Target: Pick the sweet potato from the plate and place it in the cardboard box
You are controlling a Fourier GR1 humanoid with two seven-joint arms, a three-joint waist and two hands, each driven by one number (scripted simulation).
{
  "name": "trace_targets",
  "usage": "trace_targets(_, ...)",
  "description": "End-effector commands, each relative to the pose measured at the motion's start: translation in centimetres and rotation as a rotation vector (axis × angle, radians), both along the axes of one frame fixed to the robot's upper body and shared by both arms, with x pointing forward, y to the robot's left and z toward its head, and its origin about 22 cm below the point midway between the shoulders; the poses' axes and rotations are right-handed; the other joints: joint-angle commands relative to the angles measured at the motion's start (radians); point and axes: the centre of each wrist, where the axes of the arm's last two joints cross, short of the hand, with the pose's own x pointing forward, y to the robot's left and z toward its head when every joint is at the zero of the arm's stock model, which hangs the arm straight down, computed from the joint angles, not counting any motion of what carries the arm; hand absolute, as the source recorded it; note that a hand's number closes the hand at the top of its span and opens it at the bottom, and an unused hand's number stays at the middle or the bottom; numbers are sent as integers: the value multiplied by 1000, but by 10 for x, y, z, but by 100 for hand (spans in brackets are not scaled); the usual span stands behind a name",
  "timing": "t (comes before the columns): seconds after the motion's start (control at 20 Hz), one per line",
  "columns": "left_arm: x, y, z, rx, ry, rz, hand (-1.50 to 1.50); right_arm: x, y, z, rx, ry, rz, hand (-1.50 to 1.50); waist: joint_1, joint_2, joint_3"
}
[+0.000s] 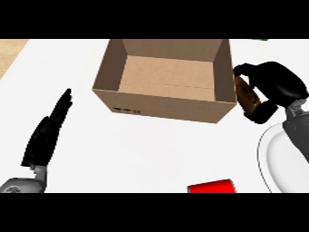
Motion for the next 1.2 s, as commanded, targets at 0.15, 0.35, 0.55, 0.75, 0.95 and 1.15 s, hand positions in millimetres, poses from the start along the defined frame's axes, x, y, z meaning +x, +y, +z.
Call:
trace_targets(0.15,3,-5,1,-4,-3,-1,0,33,-43,56,212,-93,349,150,-12,2,-1)
trace_targets(0.35,2,2,-2,-2,10,16,0,49,-41,65,511,-61,545,150,-26,-6,-4)
trace_targets(0.55,4,3,-7,9,18,30,0,66,-52,78,657,-17,683,150,-39,-7,-6)
trace_targets(0.75,3,9,-3,-4,13,45,0,83,-40,86,696,25,764,150,-50,-16,-7)
trace_targets(0.95,1,12,-11,7,24,54,0,101,-5,118,687,61,779,150,-65,-22,-9)
trace_targets(1.15,-2,1,-10,-5,36,67,0,112,51,113,660,98,788,150,-78,-27,-9)
